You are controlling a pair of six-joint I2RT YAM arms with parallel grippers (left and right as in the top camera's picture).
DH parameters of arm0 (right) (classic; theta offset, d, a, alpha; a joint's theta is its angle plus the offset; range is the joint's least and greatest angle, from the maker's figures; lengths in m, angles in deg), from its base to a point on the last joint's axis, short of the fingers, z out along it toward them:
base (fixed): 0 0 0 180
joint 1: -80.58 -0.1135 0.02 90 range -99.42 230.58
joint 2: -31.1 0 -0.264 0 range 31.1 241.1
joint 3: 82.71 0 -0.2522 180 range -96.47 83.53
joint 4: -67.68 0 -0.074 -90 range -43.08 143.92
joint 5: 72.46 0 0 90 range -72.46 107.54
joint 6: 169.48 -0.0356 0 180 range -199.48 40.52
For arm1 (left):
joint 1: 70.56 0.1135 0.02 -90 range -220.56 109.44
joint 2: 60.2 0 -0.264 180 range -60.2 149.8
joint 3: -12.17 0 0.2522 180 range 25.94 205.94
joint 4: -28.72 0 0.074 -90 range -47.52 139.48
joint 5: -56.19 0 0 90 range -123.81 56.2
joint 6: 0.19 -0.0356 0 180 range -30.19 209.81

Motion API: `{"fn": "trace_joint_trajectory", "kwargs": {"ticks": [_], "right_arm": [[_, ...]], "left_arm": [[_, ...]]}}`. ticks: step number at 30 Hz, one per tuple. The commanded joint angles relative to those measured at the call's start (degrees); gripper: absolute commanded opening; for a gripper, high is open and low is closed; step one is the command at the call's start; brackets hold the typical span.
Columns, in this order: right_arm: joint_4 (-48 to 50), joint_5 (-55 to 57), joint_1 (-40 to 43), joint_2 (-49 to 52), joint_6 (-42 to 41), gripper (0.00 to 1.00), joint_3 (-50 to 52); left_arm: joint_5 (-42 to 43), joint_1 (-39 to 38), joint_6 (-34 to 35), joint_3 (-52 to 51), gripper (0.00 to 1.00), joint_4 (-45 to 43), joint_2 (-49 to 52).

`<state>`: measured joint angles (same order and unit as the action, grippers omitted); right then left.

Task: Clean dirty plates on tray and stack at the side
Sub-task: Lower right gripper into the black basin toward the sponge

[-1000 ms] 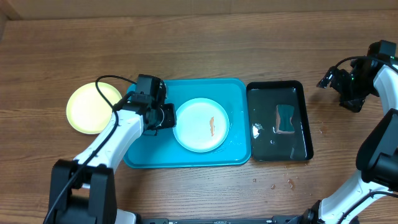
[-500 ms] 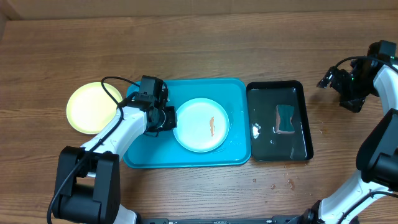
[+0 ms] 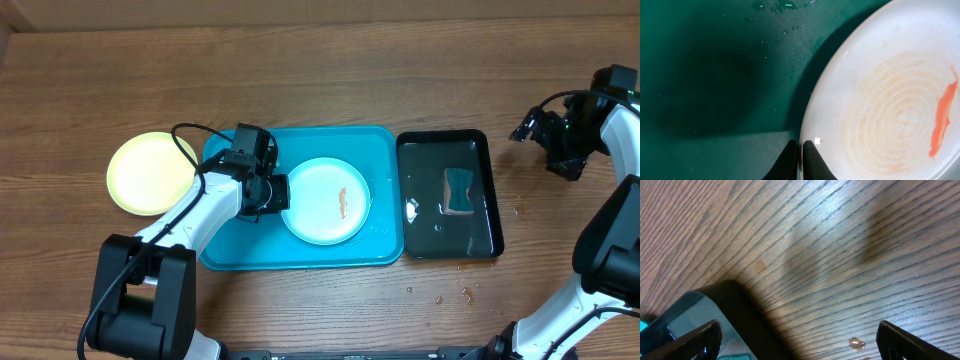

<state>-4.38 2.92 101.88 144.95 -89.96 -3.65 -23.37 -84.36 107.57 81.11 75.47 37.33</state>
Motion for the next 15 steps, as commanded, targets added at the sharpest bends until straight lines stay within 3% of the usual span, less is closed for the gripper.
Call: {"fn": "trace_joint_trajectory", "kwargs": {"ticks": [1, 8, 15], "right_arm": [[0.2, 0.2, -0.1, -1.1, 0.0, 1.00, -1.2], [0.2, 0.2, -0.1, -1.1, 0.0, 1.00, -1.2], [0.2, 0.2, -0.1, -1.1, 0.0, 1.00, -1.2]], "left_arm": [[-2.1, -0.3, 0.1, 0.5, 0.07, 0.0, 0.7], [-3.3, -0.4, 1.8, -0.9, 0.12, 0.0, 0.7], [-5.0, -0.5, 1.9, -1.2, 0.06, -0.2, 0.7]]}}
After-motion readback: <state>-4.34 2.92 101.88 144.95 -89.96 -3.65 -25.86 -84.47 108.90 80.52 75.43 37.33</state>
